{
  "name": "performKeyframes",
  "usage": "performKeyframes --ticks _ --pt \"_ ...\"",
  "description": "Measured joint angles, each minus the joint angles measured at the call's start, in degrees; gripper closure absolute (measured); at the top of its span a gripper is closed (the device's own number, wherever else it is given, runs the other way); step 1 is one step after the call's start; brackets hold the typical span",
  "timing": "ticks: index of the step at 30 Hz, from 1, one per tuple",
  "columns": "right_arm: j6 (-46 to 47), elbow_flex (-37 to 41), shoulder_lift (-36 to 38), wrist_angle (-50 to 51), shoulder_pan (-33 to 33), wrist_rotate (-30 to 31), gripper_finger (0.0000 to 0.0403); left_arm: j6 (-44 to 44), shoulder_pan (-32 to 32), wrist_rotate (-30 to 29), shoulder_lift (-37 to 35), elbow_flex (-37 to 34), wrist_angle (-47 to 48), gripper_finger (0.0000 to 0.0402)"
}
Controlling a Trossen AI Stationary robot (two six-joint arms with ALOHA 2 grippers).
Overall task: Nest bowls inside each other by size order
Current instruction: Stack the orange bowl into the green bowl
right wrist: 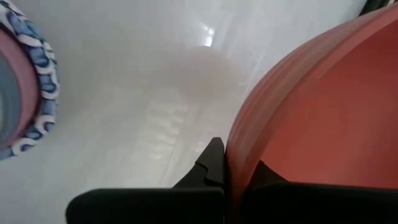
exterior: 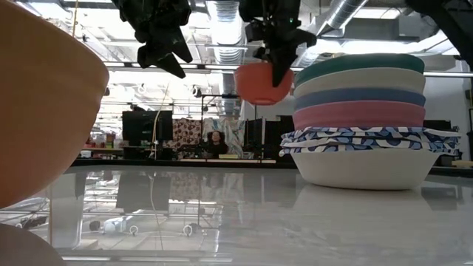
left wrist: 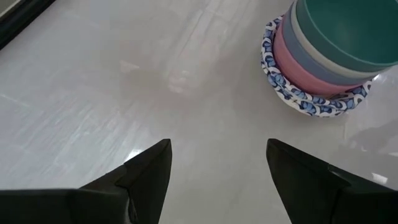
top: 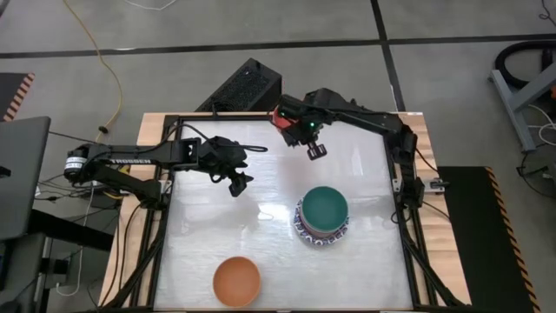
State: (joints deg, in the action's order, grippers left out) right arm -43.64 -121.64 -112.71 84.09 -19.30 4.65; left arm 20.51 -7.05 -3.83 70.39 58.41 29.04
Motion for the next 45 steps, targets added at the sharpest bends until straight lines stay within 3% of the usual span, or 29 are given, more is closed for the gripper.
performKeyframes --ticks 12,25,38,45 --pt "8.1 0.0 5.8 1.5 7.4 -0.2 0.0392 -0.8 0.0 0.0 0.0 0.0 0.0 0.0150" --pt "23.3 0.0 13.3 3.4 19.8 -0.2 0.0392 -2.2 0.0 0.0 0.0 0.0 0.0 0.0150" --pt "35.9 0.0 13.4 5.9 33.1 -0.2 0.0392 -3.3 0.0 0.0 0.0 0.0 0.0 0.0150" --pt "48.0 0.0 13.4 5.9 38.4 -0.2 0.0392 -3.3 0.0 0.0 0.0 0.0 0.0 0.0150"
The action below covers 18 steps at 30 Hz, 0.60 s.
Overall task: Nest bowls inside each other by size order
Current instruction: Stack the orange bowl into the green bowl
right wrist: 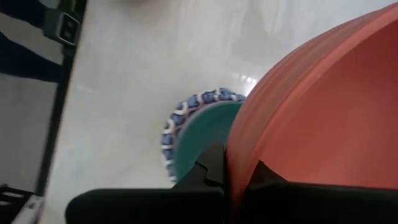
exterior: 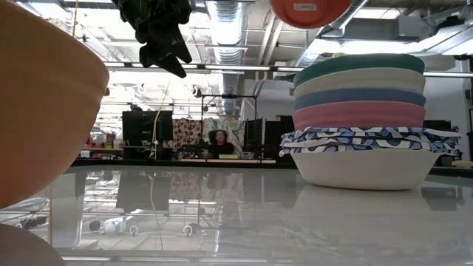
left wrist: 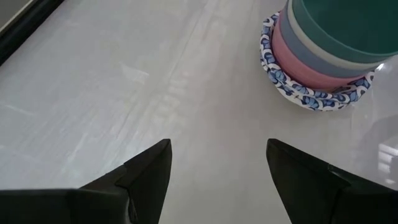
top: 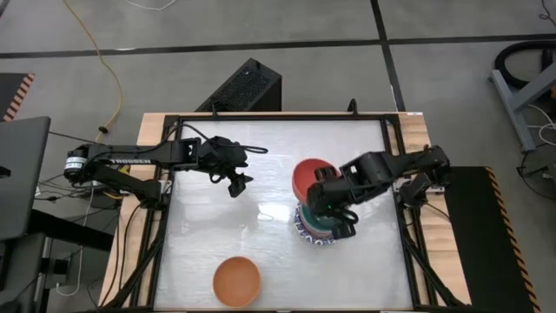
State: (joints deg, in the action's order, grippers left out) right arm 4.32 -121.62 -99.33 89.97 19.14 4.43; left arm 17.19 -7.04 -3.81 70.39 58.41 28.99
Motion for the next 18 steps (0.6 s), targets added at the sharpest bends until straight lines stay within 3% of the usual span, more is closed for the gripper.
performKeyframes --ticks 7,18 --pt "8.7 3.7 0.3 0.0 3.9 0.0 0.0392 -1.1 0.0 0.0 0.0 0.0 -0.3 0.0150" --pt "13.3 23.1 9.5 -1.9 3.6 0.2 0.0391 -2.0 0.0 -1.0 0.0 0.0 -0.6 0.0150"
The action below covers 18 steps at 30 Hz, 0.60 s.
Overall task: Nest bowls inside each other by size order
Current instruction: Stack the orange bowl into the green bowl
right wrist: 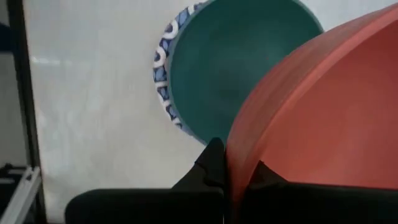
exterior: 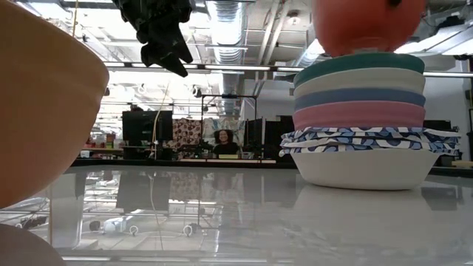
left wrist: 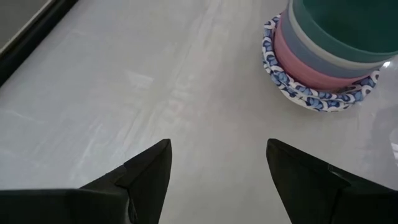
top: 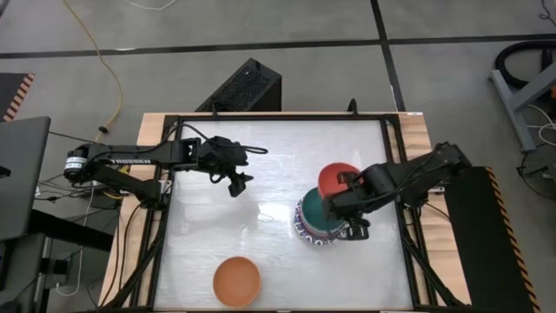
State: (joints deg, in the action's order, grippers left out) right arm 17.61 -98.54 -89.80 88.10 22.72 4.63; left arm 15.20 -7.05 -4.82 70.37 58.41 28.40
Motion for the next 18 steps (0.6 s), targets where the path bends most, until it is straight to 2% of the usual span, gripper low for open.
performKeyframes --ticks 6,18 --pt "1.4 8.5 5.3 -7.6 0.0 1.1 0.0391 0.1 0.0 -1.6 0.0 0.0 0.0 0.0150" --pt "-6.0 10.1 -0.6 -11.6 0.0 1.0 0.0392 0.5 -0.1 -1.7 0.0 0.0 0.0 0.0150"
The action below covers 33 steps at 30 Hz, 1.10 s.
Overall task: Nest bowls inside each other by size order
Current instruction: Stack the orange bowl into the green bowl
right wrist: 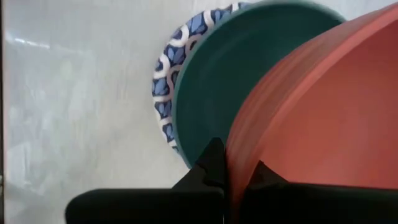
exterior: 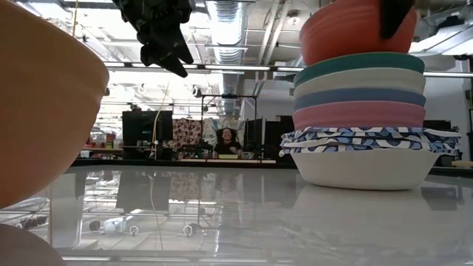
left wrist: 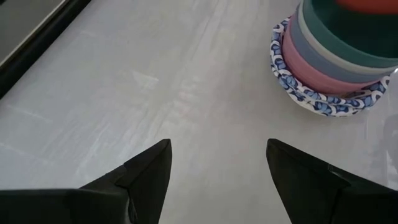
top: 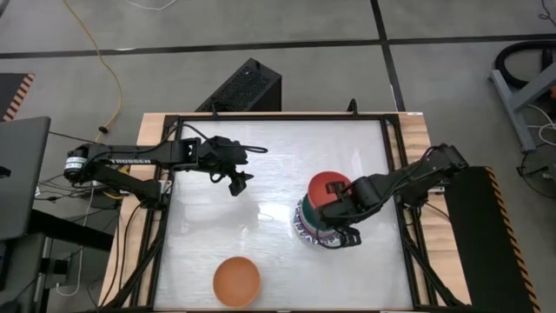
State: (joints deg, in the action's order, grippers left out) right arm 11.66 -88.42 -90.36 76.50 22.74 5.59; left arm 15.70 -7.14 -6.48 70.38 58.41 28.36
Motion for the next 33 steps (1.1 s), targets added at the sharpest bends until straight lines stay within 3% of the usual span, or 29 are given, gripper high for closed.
performKeyframes --ticks 21,33 --pt "1.8 5.3 0.1 -10.5 0.8 -1.8 0.0392 -1.5 0.0 -0.1 0.0 0.0 0.0 0.0150" --pt "2.4 6.2 0.1 -9.9 0.9 -2.5 0.0384 0.0 0.0 -0.2 0.0 0.0 0.0 0.0150"
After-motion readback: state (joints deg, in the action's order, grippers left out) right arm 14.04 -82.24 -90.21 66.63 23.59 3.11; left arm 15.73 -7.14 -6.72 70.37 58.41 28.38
